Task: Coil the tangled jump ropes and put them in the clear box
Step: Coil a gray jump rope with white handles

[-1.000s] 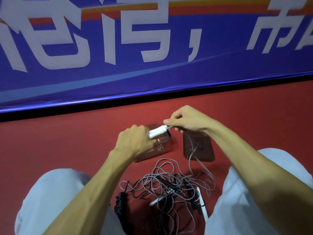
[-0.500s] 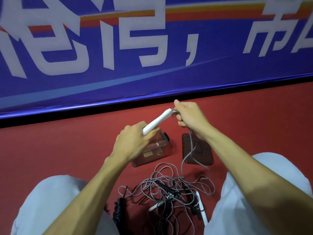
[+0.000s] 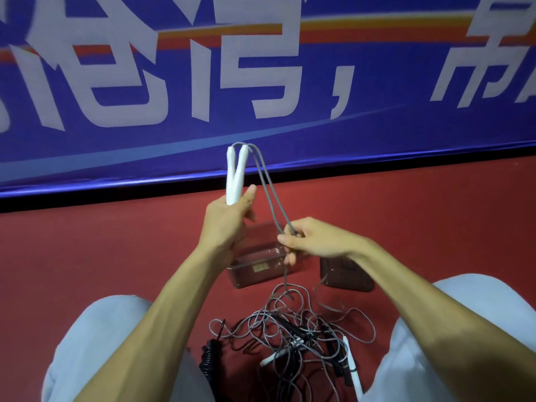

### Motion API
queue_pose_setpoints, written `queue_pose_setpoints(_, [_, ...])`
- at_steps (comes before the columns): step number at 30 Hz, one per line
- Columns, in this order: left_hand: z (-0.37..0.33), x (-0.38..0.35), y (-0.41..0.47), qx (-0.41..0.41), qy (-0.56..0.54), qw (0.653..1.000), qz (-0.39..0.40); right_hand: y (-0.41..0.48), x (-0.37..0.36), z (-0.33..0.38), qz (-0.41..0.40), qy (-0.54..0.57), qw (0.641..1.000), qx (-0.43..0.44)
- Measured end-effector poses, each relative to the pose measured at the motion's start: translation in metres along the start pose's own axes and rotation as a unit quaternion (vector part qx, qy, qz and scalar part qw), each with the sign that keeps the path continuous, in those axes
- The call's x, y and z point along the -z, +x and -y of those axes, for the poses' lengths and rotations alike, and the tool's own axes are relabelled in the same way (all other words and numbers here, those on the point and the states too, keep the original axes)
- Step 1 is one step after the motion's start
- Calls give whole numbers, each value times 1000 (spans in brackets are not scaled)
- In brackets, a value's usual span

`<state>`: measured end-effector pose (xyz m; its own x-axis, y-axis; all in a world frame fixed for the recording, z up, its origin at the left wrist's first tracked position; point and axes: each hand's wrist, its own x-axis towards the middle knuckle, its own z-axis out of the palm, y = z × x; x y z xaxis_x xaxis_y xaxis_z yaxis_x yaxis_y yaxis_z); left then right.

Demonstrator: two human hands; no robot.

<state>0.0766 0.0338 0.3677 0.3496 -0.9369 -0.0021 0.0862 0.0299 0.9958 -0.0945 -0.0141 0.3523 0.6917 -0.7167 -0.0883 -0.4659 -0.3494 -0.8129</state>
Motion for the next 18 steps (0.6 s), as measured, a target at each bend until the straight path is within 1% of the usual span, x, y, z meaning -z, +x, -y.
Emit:
queue_pose_setpoints(2, [-2,1,-3,12,-15,1000,4,2,-4,-3,14,-24,999,24])
queue_pose_setpoints(4, [-5,2,-4,28,-67,997,4,3,-7,-2,15,-27,999,25])
queue_pose_setpoints(7, [-10,9,0,37,-175,984,17,1,-16,-5,71,-84,994,-2])
queue_pose_setpoints(9, [-10,13,4,27,-181,983,-3,0,-20,-6,104,-110,988,-9])
queue_pose_setpoints(11, [-6,15,8,4,-157,986,-64,0,-19,-4,116,-90,989,-15])
queue_pose_setpoints(12, [-3,16,11,-13,-137,986,-95,-1,-17,-1,115,-96,989,-13])
queue_pose_setpoints(14, [3,20,18,-45,-80,987,-133,-6,-13,5,101,-128,987,-8])
queue_pose_setpoints(16, [10,26,23,-77,31,984,-158,-11,-7,11,71,-160,984,10])
queue_pose_setpoints(18, [15,31,26,-98,151,971,-160,-15,0,14,25,-194,980,47])
